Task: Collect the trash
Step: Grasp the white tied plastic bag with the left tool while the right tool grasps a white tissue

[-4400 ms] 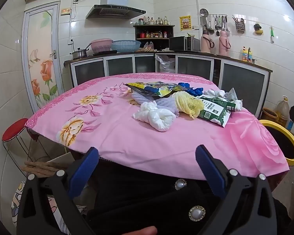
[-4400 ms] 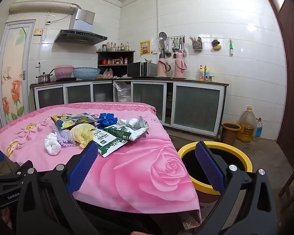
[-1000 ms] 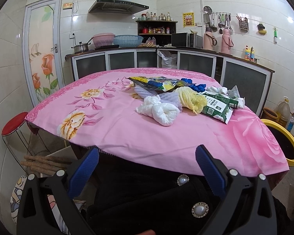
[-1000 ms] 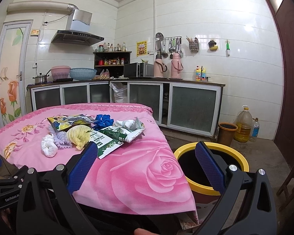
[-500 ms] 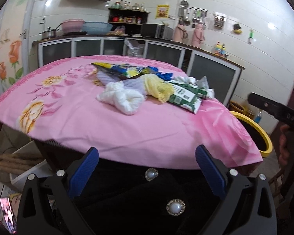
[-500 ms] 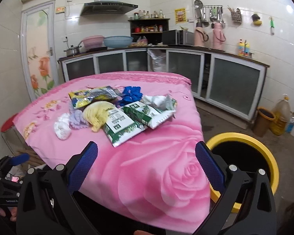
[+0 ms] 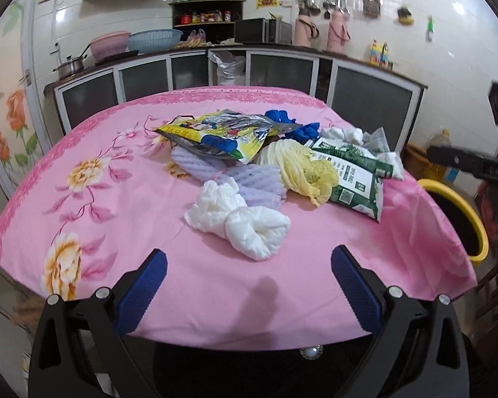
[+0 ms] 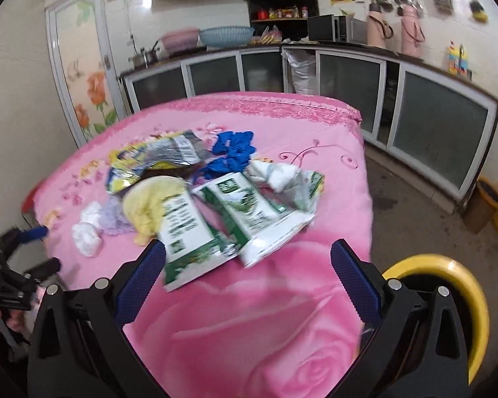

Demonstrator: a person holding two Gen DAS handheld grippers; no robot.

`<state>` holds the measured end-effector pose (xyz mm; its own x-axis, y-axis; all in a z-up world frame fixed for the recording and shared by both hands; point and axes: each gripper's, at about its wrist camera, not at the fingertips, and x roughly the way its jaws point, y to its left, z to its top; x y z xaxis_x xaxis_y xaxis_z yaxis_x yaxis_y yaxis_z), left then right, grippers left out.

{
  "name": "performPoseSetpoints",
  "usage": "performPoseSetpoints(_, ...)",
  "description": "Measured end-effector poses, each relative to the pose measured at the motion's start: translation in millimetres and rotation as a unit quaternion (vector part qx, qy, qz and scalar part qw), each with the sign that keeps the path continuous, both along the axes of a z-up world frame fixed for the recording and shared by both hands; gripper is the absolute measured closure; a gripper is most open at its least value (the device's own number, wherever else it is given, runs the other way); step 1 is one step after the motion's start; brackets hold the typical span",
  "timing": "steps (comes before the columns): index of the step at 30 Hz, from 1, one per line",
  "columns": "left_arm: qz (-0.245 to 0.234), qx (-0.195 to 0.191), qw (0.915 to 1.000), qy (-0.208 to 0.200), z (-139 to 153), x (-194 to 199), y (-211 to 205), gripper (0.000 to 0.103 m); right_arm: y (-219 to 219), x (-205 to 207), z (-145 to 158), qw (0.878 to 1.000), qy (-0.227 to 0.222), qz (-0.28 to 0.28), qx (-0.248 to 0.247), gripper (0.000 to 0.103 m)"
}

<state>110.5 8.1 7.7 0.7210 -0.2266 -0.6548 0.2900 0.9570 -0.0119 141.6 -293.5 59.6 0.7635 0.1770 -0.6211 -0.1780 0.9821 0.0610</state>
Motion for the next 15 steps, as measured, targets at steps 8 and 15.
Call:
performPoseSetpoints(8, -0.007, -0.033, 0.9953, 0.091, -9, 38, -3, 0.008, -22, 95, 5, 0.997, 0.066, 0.033, -0.032, 0.008)
performPoseSetpoints(15, 0.014, -0.057, 0.9898, 0.13, -18, 53, -2, 0.008, -11, 156, 3, 0.987, 0.127, 0.089, -0.05, 0.008)
